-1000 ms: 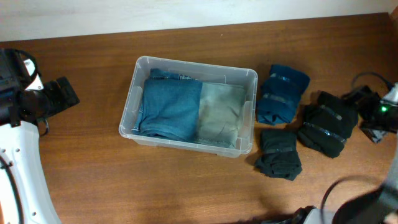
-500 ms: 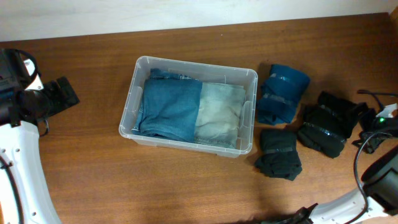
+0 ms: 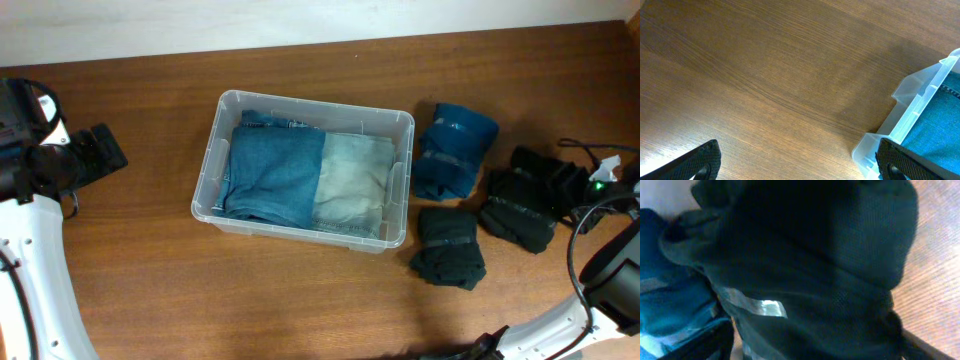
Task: Pack container
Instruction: 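Reach the right gripper to the black taped garment and grasp it, then carry the black garment with the right gripper into the bin's right side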
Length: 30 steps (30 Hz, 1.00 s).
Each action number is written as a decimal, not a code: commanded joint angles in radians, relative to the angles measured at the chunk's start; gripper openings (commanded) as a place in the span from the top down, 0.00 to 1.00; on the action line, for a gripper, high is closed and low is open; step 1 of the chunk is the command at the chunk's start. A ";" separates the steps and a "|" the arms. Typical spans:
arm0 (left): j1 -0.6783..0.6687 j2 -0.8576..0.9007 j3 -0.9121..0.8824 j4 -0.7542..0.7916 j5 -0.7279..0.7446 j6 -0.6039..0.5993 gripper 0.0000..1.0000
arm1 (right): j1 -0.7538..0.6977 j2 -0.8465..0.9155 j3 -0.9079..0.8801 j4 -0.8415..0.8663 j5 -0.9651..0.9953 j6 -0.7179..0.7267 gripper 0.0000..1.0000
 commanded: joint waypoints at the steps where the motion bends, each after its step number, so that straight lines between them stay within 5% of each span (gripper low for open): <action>1: 0.003 0.002 -0.003 -0.001 0.003 0.000 0.00 | 0.010 0.026 -0.038 0.038 -0.021 -0.016 0.14; 4: 0.003 0.002 -0.003 -0.001 0.003 0.000 0.00 | 0.010 0.044 -0.076 0.085 -0.064 -0.016 0.22; 8: 0.003 0.002 -0.003 -0.001 0.003 0.000 0.00 | 0.010 0.050 -0.101 0.100 -0.103 -0.016 0.64; 17: 0.003 0.002 -0.003 -0.001 0.003 0.000 0.00 | 0.014 -0.138 -0.094 0.029 -0.321 0.027 0.93; 24: 0.003 0.002 -0.003 -0.001 0.003 0.000 0.00 | 0.090 -0.518 -0.093 -0.054 -0.417 0.035 0.96; 30: 0.003 0.002 -0.003 -0.001 0.004 0.001 0.00 | 0.316 -0.798 -0.093 -0.016 -0.416 0.130 0.96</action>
